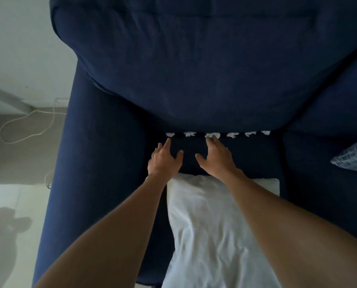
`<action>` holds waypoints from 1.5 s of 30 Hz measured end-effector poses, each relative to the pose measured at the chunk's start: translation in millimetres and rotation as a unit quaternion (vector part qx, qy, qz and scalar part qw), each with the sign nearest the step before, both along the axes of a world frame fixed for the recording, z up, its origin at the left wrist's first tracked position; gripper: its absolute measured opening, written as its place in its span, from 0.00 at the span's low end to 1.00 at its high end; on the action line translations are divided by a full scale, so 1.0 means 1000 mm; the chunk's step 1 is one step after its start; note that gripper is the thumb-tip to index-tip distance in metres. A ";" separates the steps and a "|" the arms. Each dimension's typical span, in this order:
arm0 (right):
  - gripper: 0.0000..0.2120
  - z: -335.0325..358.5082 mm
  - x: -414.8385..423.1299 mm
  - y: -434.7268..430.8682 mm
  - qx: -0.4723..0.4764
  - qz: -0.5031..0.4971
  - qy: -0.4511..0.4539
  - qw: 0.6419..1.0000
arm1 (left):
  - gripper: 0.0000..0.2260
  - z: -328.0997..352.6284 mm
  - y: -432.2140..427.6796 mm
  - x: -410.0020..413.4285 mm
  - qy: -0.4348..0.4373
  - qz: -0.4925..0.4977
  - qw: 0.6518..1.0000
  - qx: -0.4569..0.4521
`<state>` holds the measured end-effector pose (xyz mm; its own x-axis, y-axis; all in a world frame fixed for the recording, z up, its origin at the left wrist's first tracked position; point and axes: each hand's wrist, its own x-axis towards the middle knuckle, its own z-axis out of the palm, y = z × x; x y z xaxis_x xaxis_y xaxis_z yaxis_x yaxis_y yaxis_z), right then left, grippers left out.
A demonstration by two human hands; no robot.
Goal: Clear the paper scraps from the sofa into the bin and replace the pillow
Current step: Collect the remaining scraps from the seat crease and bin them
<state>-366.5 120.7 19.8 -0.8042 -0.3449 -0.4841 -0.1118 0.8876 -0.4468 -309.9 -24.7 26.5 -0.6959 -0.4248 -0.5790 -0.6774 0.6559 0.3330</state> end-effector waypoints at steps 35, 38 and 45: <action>0.23 -0.136 -0.055 -0.092 0.085 -0.011 -0.046 0.995 | 0.27 -0.150 -0.062 -0.068 -0.053 -0.130 0.990 -0.012; 0.19 -0.124 -0.048 -0.089 0.042 -0.029 -0.005 0.999 | 0.22 -0.134 -0.059 -0.063 -0.001 -0.083 0.997 -0.004; 0.05 -0.064 -0.023 -0.074 -0.023 -0.066 0.076 0.995 | 0.11 -0.056 -0.041 -0.049 0.022 0.010 1.000 -0.003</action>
<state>-389.9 46.7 -44.3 -0.9067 -0.2500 -0.3398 -0.0648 0.8785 -0.4734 -358.6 -66.1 -29.4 -0.7113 -0.4425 -0.5461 -0.6759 0.6437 0.3588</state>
